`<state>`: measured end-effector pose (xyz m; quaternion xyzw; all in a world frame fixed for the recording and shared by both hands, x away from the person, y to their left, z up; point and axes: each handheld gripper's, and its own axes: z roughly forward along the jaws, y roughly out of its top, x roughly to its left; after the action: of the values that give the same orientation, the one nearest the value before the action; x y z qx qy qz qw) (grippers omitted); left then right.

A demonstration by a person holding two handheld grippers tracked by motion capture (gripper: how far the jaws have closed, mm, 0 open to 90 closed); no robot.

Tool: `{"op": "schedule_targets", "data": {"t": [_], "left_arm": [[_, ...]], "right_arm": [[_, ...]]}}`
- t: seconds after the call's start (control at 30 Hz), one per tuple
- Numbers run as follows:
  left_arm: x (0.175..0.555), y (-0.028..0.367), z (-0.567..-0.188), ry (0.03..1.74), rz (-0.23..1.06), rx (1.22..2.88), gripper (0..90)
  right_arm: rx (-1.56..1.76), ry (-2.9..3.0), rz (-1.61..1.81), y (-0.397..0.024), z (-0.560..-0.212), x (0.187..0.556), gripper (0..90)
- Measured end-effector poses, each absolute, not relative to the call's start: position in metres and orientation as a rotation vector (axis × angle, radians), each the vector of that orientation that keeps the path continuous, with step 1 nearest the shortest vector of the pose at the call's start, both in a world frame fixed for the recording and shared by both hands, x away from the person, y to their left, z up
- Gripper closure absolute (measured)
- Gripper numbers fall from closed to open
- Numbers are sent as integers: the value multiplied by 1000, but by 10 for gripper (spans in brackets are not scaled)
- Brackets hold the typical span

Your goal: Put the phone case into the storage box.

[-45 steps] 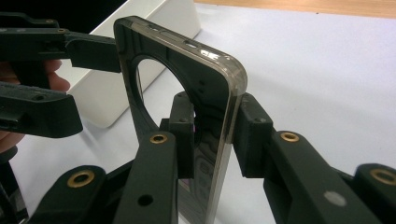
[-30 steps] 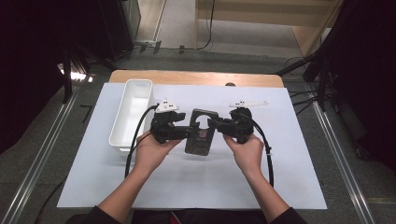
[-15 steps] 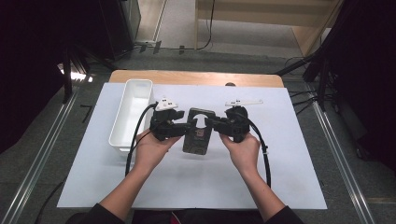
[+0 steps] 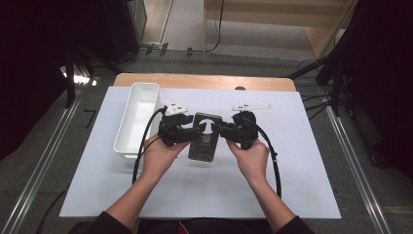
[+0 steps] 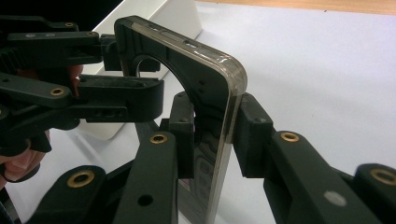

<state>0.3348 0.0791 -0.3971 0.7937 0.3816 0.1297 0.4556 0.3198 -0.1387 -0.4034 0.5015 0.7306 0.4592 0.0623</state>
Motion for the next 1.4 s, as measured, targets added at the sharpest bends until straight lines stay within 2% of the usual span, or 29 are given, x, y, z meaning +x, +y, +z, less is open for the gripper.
{"op": "schedule_targets", "data": {"t": [0.37, 0.6, 0.8, 1.2, 1.4], "left_arm": [[332, 77, -396, 941, 371, 1969, 494], [331, 78, -395, 936, 386, 1971, 575], [331, 76, -396, 935, 402, 1982, 594], [332, 76, -396, 933, 386, 1989, 691], [333, 78, -396, 946, 357, 1976, 700]], "right_arm": [[1523, 2207, 1383, -135, -403, 319, 707], [1534, 2201, 1380, -135, -403, 319, 706], [1539, 2196, 1382, -134, -403, 319, 706], [1537, 2192, 1385, -133, -401, 318, 706], [1539, 2191, 1384, -132, -401, 317, 706]]}}
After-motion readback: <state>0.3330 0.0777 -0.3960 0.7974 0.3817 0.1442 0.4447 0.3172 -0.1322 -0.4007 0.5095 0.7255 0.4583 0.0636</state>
